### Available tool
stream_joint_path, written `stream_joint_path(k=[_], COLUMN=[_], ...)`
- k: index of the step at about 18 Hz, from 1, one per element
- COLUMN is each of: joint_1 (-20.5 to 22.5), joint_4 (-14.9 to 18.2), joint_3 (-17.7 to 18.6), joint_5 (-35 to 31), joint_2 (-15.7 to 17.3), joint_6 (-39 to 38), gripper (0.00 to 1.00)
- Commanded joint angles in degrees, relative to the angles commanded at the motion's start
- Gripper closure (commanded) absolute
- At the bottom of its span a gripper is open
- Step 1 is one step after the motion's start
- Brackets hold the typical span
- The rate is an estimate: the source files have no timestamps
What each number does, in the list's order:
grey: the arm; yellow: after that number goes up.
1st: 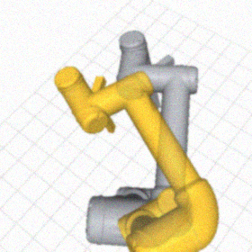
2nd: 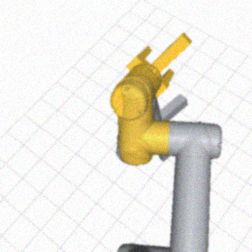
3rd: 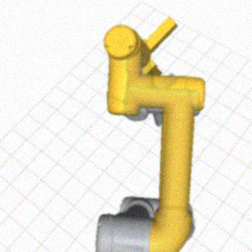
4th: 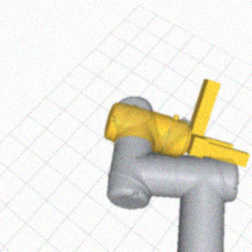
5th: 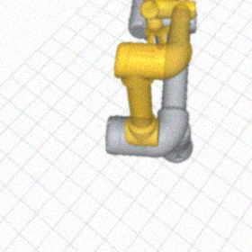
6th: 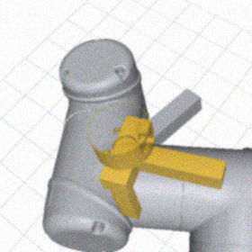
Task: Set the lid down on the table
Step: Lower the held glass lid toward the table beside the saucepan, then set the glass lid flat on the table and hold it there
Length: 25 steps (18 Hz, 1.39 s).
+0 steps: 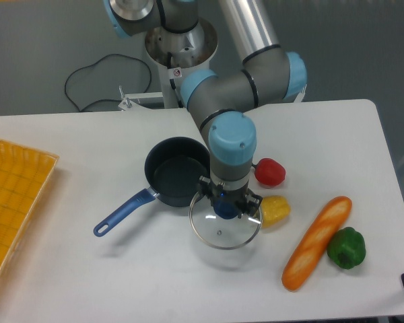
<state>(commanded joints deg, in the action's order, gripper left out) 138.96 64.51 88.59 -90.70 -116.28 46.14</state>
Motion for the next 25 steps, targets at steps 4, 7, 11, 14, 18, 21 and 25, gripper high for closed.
stream_joint_path(k=[4,7,11,14,18,21,25], joint_1=[-0.62,-0.80,-0.97,-1.06,-1.06,-1.15,-1.15], joint_4=[-2.54,-3.69,-5.62,-5.89,-6.33,-7.03,-7.38], joint_3=[0.17,0.17,0.09,0.00,0.00,-0.53,-0.62], joint_5=[0.00,0.00,0.09,0.09,0.09,0.09,0.09], joint_2=[-1.32,-2.28,-3.60,-4.04,-4.75,-5.63,-6.24], joint_6=[-0.79,-1.32,-1.67,-1.67,-1.58,-1.67,-1.67], gripper=[0.45,0.45,0.45,0.45,0.45,0.45,0.45])
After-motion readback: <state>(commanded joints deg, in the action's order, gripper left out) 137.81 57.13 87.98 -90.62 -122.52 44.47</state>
